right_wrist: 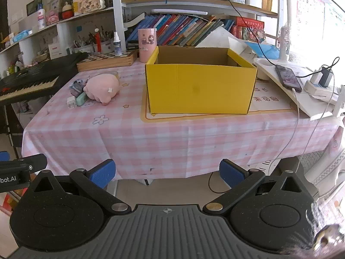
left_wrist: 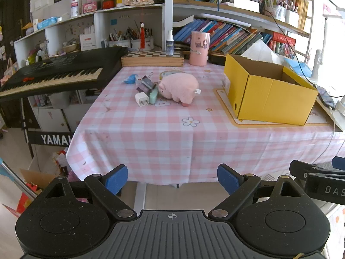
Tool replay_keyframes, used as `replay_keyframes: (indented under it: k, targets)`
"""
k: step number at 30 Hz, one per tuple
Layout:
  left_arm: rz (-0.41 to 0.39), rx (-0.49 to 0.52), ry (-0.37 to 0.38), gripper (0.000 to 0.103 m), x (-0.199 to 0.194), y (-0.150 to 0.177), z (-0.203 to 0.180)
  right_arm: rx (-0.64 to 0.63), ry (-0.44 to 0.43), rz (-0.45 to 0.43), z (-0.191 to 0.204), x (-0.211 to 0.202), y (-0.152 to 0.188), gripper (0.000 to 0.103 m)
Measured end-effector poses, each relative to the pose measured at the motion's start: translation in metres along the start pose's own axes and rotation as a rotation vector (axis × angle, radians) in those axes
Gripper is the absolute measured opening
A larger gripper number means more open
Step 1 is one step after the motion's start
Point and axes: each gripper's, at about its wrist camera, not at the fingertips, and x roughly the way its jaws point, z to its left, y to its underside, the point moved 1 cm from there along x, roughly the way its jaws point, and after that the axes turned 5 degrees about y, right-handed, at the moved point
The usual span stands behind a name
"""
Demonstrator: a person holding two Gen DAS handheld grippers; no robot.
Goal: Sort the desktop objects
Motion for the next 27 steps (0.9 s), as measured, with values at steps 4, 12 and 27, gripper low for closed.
replay_keyframes:
  k: [4, 12, 27]
  targets:
    - [0.003, 0.0, -0.003, 0.092, 0.0006, 0.0013, 0.0017, 0.002, 0.005, 0.004, 0.0006, 0.0009, 0.0002, 0.103]
    - [0.011, 0.007, -0.021, 0.092, 0.0017, 0.0024, 0.0002, 0.003, 0.006, 0.005, 0.0011, 0.0009, 0.0007, 0.103]
    - [0.02, 0.013, -0.031, 0.092, 0.0018, 0.0038, -0.0024, 0.0, 0.004, 0.011, 0.0013, -0.0003, 0.0027, 0.103]
